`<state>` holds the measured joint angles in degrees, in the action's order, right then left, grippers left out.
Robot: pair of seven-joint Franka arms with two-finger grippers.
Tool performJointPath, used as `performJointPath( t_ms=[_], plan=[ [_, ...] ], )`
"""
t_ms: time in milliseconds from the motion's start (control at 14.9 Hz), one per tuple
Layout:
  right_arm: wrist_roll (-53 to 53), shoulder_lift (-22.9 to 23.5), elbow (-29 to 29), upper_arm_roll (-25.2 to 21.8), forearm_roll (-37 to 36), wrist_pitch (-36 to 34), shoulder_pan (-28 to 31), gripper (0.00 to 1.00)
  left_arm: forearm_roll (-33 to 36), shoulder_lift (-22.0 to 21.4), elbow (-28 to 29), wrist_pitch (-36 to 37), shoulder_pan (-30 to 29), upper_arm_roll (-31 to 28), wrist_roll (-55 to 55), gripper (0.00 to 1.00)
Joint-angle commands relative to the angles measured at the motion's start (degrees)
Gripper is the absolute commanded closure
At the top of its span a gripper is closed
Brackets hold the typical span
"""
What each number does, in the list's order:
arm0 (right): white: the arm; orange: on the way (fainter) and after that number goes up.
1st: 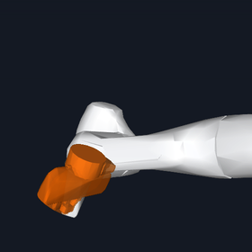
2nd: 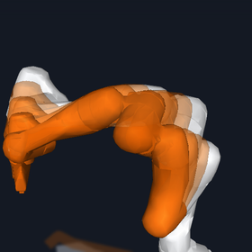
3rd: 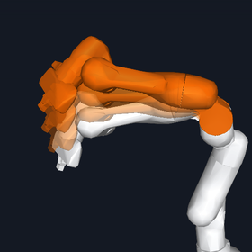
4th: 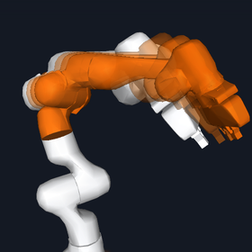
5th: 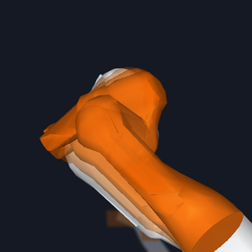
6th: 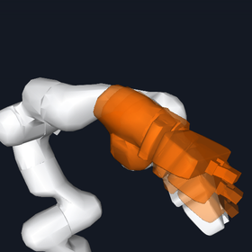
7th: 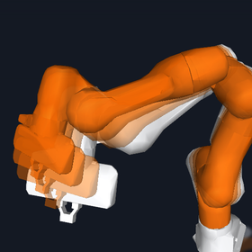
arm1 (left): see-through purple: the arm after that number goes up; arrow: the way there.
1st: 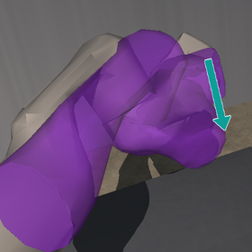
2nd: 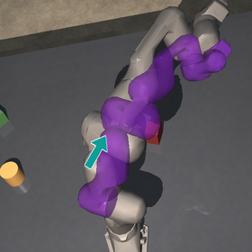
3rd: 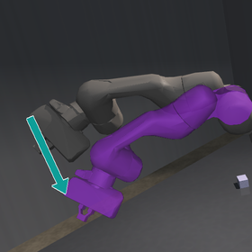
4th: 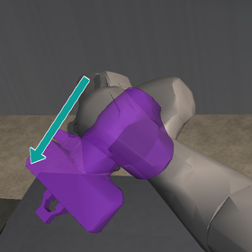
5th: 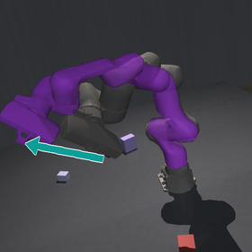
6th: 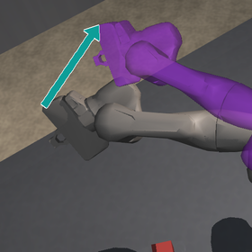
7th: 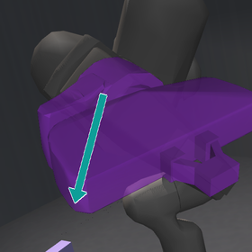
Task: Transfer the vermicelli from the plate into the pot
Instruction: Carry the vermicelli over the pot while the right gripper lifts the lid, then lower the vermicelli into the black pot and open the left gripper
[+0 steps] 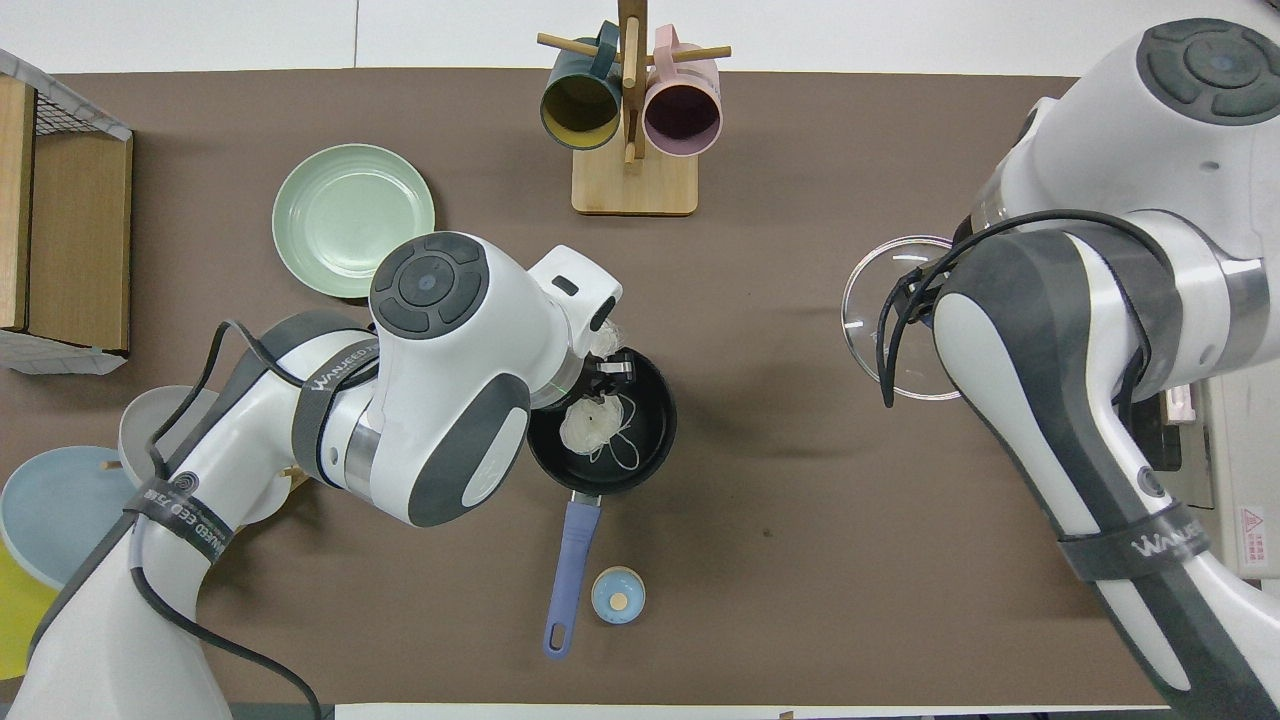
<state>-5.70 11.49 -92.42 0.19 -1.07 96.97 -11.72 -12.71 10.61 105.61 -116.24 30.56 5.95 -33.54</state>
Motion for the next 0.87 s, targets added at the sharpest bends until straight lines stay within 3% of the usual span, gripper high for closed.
performJointPath(
  t_ms=[0, 134, 469, 804],
  plan=[
    [1.7, 0.7, 1.5, 0.4, 0.8, -0.3, -0.6, 1.0, -1.1, -2.6, 4.5, -2.8, 0.3, -0.1, 1.1, 1.0],
    [2.5, 0.7, 1.3, 0.3, 0.8, -0.4, -1.4, 1.0, -1.1, -2.8, 3.1, 0.1, 1.3, 0.0, 0.4, 1.0],
    [2.5, 0.6, 0.8, 0.3, 0.8, -1.0, -1.5, 1.0, -1.1, -9.3, 1.4, 11.4, 1.0, -0.1, 0.8, 1.0],
    [2.4, 0.6, 0.2, 0.4, 0.8, -0.9, -1.5, 1.0, -1.1, -8.9, 8.9, 1.2, 1.7, -0.1, 0.8, 1.0]
  ],
)
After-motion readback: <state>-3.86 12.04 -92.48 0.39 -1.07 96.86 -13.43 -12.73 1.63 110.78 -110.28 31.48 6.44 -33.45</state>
